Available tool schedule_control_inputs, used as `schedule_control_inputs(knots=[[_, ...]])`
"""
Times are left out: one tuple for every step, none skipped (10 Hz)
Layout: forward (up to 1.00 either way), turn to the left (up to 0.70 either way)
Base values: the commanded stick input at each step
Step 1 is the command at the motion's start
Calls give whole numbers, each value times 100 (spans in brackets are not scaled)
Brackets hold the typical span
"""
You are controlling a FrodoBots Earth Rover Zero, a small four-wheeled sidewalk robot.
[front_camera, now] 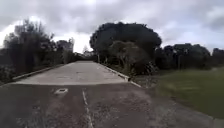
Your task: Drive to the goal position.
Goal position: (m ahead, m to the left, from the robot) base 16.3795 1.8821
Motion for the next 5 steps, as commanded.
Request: schedule_control_inputs(knots=[[70,35],[70,35],[70,35],[70,35],[70,35]])
